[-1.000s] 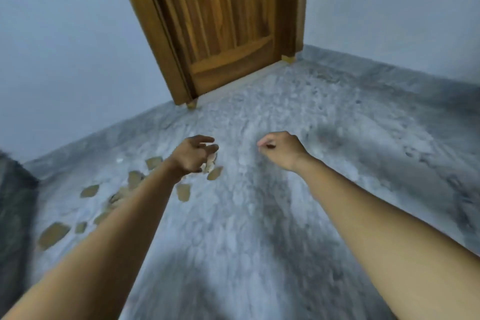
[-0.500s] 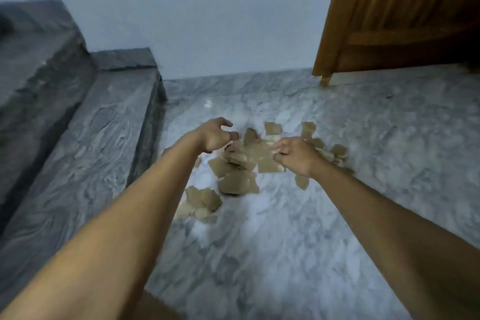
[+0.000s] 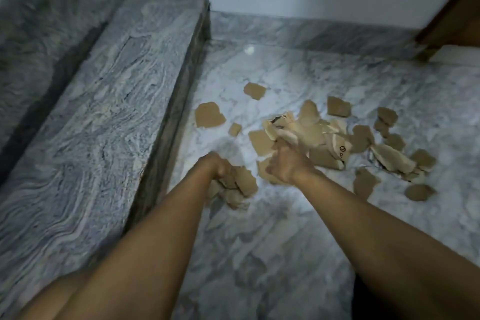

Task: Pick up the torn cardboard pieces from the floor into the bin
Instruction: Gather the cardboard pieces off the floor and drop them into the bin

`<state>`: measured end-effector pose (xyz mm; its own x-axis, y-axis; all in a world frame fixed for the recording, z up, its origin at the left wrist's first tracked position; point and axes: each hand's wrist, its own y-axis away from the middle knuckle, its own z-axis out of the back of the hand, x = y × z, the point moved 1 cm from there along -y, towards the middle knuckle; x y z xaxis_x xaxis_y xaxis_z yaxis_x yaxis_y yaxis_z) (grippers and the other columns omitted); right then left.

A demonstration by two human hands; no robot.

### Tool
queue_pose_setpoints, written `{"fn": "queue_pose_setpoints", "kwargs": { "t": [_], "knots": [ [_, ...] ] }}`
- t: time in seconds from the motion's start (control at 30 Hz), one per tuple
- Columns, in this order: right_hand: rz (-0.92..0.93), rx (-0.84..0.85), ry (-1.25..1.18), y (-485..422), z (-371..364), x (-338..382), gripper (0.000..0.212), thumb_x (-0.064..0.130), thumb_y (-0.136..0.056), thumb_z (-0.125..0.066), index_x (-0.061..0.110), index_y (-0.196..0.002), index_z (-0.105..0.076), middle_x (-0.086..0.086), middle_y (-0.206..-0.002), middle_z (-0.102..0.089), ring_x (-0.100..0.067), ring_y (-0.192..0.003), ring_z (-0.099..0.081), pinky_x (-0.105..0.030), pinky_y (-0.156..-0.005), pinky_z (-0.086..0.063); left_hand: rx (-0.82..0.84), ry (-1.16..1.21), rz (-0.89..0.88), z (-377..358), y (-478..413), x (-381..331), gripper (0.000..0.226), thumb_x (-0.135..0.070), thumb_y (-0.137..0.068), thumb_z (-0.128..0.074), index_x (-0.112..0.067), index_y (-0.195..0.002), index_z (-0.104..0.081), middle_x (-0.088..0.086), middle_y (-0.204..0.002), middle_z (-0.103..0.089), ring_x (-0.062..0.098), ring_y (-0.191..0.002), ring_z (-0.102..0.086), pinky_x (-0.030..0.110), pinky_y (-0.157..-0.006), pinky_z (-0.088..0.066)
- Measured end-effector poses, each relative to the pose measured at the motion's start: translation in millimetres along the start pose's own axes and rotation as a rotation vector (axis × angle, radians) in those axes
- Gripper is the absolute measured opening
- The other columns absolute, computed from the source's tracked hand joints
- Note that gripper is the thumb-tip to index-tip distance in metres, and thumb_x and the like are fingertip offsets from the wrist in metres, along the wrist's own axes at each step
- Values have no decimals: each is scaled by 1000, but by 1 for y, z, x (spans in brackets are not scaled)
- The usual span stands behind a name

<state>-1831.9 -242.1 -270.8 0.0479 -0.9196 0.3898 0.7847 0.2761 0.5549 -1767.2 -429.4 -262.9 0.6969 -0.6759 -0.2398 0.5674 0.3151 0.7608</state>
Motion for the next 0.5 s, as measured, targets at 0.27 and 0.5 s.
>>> {"fn": "queue_pose_setpoints", "kwargs": {
  "t": [0.27, 0.5],
  "knots": [
    [-382, -20, 12, -39, -42, -47, 107, 68, -76, -58, 33, -155, 4, -14, -162, -7, -43, -139, -32, -53, -104, -36, -450, 44, 64, -95, -38, -3, 92, -56, -61, -77, -24, -132, -29, 10, -135, -31, 35, -121, -36, 49, -90, -45],
    [-204, -146, 96, -38, -47, -78, 123, 60, -67, -80, 20, -154, -2, -21, -152, -27, -43, -129, -44, -55, -101, -40, -375, 431, -16, -90, -54, 3, 57, -27, -73, -75, -16, -121, -45, 11, -112, -64, 31, -102, -62, 30, -81, -50]
  ]
}}
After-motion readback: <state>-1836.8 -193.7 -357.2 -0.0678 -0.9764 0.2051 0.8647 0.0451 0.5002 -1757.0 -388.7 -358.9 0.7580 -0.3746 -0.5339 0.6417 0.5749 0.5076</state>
